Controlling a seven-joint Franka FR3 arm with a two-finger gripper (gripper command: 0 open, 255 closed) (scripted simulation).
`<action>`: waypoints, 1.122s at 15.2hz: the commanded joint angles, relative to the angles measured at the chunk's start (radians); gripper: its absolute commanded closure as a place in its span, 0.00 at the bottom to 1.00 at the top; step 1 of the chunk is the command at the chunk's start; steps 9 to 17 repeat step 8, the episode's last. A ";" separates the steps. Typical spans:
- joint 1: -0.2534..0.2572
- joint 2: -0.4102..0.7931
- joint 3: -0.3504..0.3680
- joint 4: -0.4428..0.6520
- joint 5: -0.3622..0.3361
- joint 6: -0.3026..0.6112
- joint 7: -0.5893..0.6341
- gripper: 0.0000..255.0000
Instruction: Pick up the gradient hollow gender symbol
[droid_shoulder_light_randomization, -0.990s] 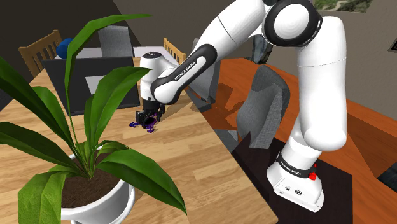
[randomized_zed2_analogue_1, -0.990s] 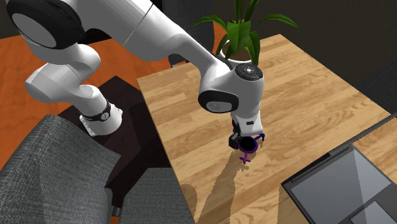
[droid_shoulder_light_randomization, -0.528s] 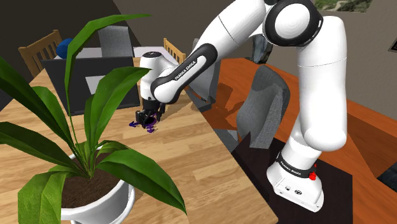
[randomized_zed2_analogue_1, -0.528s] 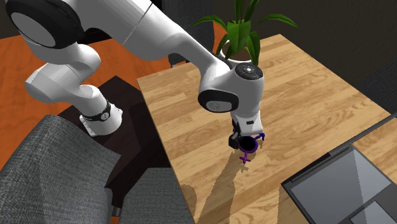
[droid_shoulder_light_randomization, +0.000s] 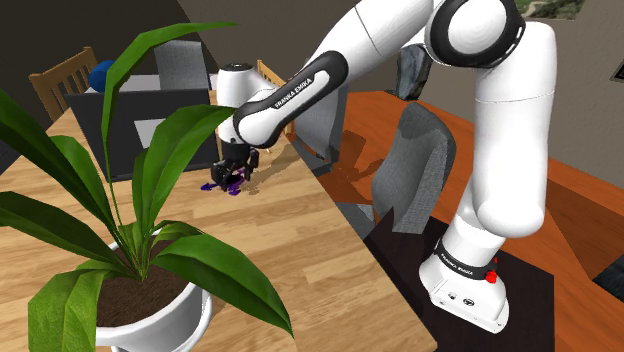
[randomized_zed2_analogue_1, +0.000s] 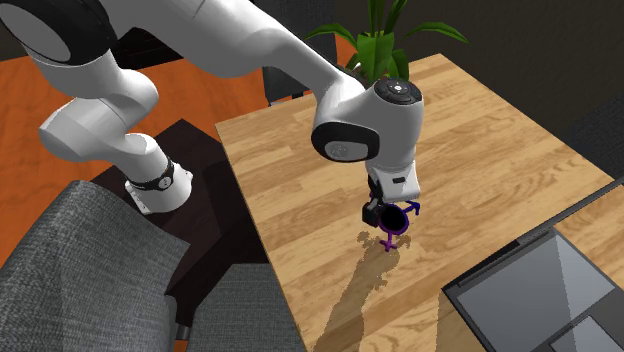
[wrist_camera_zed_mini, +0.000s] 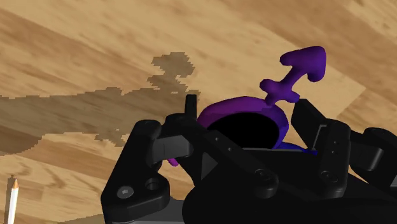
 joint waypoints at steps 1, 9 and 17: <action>-0.003 -0.015 0.003 0.006 0.007 -0.021 -0.006 1.00; -0.008 -0.052 0.010 0.028 0.025 -0.079 -0.019 1.00; -0.008 -0.052 0.010 0.028 0.025 -0.079 -0.019 1.00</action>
